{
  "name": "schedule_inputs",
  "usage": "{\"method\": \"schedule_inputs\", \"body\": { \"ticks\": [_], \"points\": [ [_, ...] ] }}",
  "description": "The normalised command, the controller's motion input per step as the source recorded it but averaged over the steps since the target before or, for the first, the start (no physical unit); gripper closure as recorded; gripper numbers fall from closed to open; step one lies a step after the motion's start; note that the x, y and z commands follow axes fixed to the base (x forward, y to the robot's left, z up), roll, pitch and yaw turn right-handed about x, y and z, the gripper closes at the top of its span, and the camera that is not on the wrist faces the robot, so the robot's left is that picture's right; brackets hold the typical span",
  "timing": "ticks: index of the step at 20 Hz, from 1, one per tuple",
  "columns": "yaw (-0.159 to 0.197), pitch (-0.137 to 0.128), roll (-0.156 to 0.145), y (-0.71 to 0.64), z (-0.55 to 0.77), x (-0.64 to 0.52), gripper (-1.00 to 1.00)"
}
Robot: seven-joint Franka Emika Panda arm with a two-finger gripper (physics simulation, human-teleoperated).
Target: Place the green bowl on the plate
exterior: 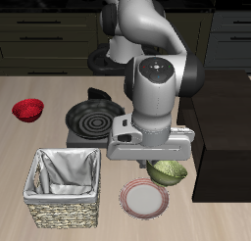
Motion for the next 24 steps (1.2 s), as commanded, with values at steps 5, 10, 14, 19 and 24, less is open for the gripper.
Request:
{"method": "schedule_inputs", "body": {
  "ticks": [5,10,14,19,24],
  "points": [
    [0.007,0.023,-0.021,-0.06,-0.18,0.10,1.00],
    [0.007,0.037,-0.027,-0.06,-0.24,0.01,1.00],
    [0.015,0.028,-0.020,-0.07,-0.23,0.09,1.00],
    [0.024,0.030,-0.038,-0.09,-0.19,0.07,1.00],
    [0.076,0.002,-0.023,0.02,-0.17,-0.05,-1.00]
  ]
}}
